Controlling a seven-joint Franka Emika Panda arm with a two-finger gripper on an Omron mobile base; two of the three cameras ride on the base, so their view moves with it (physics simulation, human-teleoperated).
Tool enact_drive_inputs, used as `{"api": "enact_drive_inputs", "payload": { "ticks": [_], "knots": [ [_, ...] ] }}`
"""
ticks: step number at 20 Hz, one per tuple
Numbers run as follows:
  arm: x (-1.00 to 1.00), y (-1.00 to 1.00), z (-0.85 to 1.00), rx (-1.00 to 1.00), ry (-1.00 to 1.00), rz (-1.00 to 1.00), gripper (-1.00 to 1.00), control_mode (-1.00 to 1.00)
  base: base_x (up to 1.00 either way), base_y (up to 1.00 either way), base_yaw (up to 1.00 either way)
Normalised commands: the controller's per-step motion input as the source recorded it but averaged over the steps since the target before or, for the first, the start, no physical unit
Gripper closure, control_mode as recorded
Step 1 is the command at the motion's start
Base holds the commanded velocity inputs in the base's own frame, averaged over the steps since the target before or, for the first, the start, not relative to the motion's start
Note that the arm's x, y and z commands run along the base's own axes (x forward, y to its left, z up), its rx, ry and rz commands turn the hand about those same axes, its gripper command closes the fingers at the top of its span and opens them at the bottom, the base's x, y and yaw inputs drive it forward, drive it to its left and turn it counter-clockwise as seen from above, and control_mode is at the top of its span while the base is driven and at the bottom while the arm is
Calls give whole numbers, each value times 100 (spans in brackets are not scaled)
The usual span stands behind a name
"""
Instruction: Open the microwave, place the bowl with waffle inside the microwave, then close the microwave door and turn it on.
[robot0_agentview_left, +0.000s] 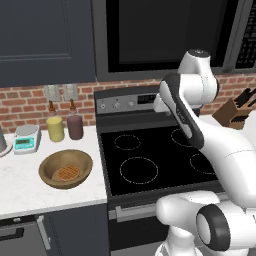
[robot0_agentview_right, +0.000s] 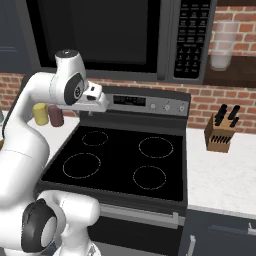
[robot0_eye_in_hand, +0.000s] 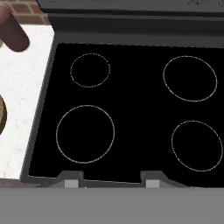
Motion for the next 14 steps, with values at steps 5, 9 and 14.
{"api": "enact_drive_inputs", "payload": {
  "ticks": [5,9,14],
  "knots": [
    [-24,-12,5,0,-5,0,-100,-100,0,0,0],
    [-78,-59,50,0,-62,0,-100,-100,0,0,0],
    [-73,-97,53,0,-80,0,-100,-100,0,0,0]
  ]
}}
